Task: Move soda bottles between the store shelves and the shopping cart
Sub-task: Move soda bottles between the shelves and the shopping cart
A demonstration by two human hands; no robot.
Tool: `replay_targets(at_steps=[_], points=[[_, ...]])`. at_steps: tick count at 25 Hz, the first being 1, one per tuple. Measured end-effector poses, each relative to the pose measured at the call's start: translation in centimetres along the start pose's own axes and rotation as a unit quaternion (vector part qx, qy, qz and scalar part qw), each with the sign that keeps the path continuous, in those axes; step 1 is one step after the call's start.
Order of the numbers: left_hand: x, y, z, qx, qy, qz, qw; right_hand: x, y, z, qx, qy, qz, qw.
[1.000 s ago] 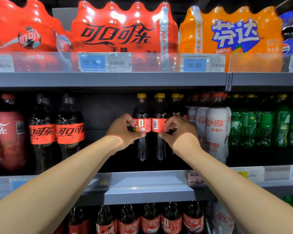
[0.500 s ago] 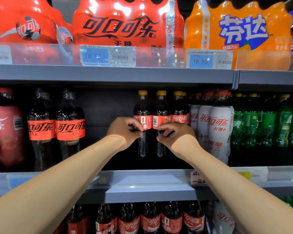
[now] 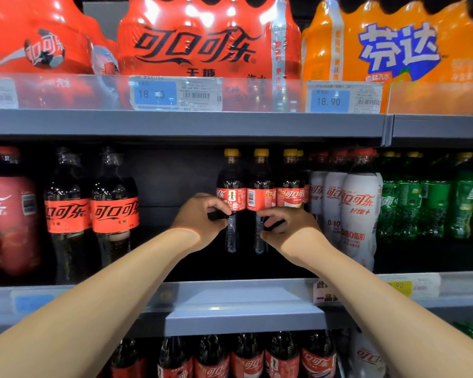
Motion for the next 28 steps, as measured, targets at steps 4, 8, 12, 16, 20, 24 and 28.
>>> replay_targets(at_steps=[4,8,12,16,20,24,28], points=[[-0.9,-1.4,-0.4,0.012,0.028,-0.005,1.000,0.2,-1.4,-0.8,0.036,0.057,-0.011,0.998],[-3.0,-5.1,-1.2,0.015,0.111,0.094,0.989,0.6,-4.0,-2.7,0.008,0.055,-0.083,0.995],[-5.8,-10.2,-1.8,0.006,0.131,0.175,0.976,0.9,-8.4,-3.9,-0.008,0.119,-0.133,0.984],[-7.1,-16.0,-2.5,-0.005,0.136,0.176,0.975,0.8,-14.2,-3.7,0.002,0.119,-0.175,0.977],[-6.8,-25.4,-3.5,0.001,0.145,0.095,0.985,0.1,-20.7,-2.0,0.055,0.130,-0.197,0.970],[-6.2,-37.1,-4.9,0.031,0.200,-0.001,0.979,-0.9,-27.7,2.3,0.147,0.118,-0.192,0.963],[-7.3,-45.1,-7.7,0.028,0.223,-0.095,0.970,0.3,-33.3,5.9,0.211,0.132,-0.192,0.949]])
Point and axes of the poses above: each hand's wrist, its own y-axis towards the middle knuckle, its own z-axis out of the palm, x = y × z, the point moved 4 cm from there along y, towards the middle knuckle, and after that the axes turned 10 degrees about z, right-handed, at the moved point
